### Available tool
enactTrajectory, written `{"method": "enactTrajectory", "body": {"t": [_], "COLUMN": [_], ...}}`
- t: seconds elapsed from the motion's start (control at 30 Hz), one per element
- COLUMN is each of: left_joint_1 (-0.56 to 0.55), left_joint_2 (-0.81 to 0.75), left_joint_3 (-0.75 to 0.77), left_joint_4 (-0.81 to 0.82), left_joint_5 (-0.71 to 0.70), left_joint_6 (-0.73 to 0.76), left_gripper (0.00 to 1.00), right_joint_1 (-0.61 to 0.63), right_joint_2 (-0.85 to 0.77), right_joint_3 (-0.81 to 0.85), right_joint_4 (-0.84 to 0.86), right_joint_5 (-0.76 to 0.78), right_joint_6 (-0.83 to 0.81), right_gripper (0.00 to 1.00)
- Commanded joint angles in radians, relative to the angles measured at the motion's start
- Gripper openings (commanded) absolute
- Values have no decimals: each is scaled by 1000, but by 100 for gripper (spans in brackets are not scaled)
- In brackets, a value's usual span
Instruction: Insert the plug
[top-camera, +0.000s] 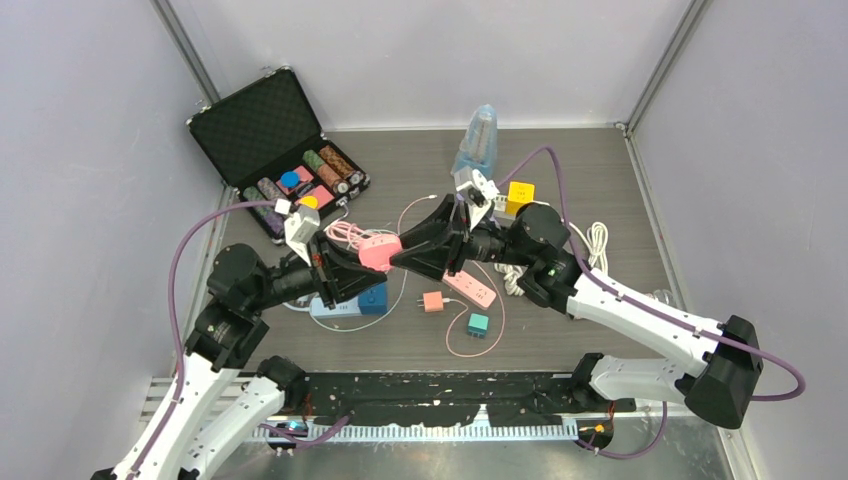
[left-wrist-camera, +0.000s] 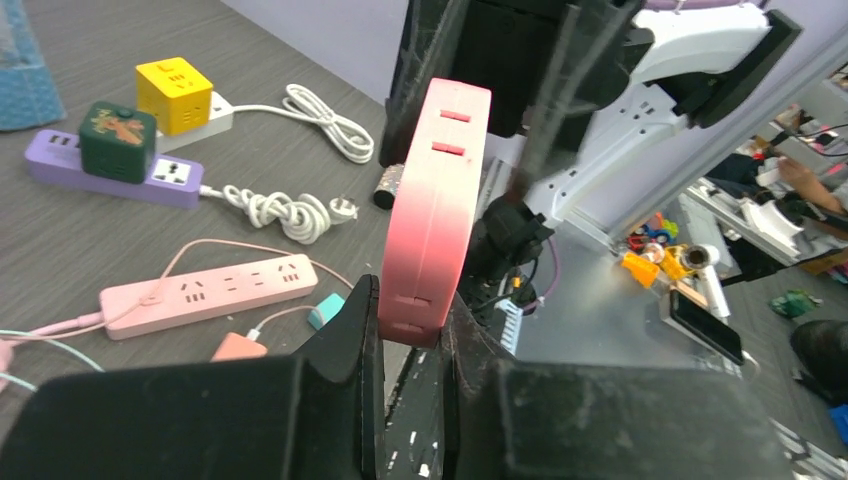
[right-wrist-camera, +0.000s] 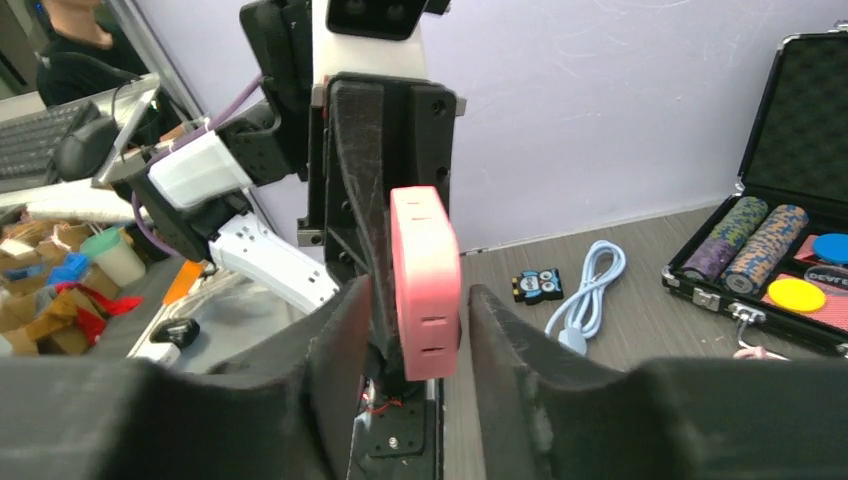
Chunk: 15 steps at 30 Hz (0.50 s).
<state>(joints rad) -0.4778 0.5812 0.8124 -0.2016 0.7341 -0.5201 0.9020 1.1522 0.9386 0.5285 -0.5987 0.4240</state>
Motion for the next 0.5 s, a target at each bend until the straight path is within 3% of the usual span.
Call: {"method": "enactTrajectory", "body": {"t": [0.0,0.03,0.13,0.23,0.47], "left_joint_1": [2,2,2,2,2], "left_joint_2": [24,30,45,57,100], "left_joint_3": [57,66,93,120,196], "left_joint_4": [-56,-82,-151,-220,-402], "left_joint_5": [-23,-13,22,25,12], "left_joint_6": [125,150,227,303,456], "left_gripper": [0,0,0,0,0], "right_joint_1": [16,15,15,15,15], "right_joint_2": [-7,-6,10,25,122], "right_joint_3": [59,79,172,249,469], "right_joint_4": [-84,-117,-366,-588,-896], "right_joint_5": [-45,-60,-76,-50,-43], "right_joint_6": [-41,-92,-229,-379,-573], "right_gripper": [60,74,89,93,95]}}
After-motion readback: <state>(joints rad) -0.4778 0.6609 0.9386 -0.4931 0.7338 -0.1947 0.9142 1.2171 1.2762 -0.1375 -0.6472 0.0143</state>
